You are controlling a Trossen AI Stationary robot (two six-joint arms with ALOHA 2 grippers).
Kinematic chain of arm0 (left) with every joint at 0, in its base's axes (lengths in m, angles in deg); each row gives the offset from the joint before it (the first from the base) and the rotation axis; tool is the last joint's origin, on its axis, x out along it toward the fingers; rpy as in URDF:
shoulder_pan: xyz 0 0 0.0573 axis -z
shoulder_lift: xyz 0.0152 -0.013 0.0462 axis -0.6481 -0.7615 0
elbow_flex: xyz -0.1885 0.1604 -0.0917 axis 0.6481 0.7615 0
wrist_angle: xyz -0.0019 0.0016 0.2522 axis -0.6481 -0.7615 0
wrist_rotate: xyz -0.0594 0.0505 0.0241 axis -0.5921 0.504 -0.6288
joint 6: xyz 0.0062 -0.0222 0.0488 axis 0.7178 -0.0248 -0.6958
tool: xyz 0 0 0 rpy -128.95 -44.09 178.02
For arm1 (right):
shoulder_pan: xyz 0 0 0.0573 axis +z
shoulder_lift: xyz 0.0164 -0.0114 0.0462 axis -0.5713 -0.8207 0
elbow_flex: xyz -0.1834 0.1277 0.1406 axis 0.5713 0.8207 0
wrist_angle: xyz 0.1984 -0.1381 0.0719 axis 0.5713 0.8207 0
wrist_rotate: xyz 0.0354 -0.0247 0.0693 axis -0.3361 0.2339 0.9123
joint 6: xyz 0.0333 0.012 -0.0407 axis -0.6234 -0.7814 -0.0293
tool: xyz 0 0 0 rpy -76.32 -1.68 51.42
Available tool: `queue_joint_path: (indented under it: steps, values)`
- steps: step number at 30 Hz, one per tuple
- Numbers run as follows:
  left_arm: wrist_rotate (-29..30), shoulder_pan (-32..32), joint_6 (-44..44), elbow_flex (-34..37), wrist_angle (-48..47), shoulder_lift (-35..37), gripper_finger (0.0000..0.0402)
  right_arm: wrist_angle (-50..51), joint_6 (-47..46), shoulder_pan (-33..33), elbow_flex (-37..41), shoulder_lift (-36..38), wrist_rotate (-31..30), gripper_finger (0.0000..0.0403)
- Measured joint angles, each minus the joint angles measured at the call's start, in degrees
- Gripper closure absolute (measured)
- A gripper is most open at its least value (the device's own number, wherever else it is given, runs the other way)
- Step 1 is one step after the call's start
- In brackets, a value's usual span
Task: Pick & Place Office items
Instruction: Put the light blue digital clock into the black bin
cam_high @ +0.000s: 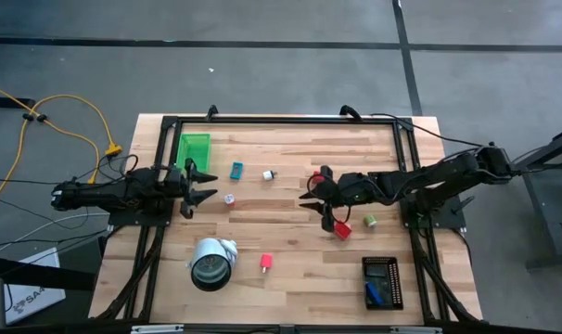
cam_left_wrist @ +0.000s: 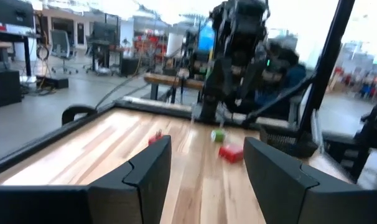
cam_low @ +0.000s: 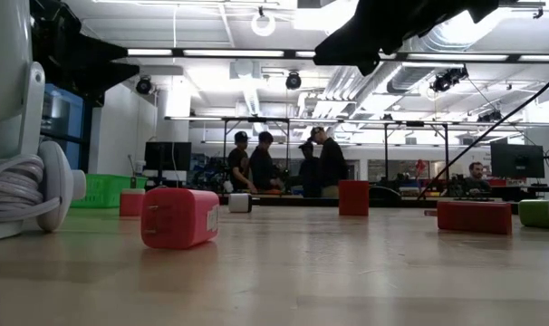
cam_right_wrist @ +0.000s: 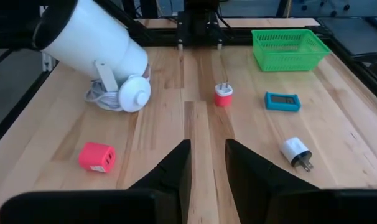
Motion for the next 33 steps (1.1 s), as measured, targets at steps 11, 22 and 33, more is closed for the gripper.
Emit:
queue_joint_path:
  steps: [11,22,33]
  values:
    - [-0.02,-0.01,2.81,-0.01,1.84,0.01,0.0206,0.02,0.01,0.00,-0.02,0.00,-0.78,0.0318]
    - [0.02,0.00,5.67,0.00,3.41,0.00,0.0206,0.04,0.08,0.00,-0.04,0.00,-0.76,0.0318]
    - [5.20,-0.02,12.77,-0.80,4.61,-3.96,0.0211,0.07,0.14,0.01,-0.04,0.00,-0.78,0.0318]
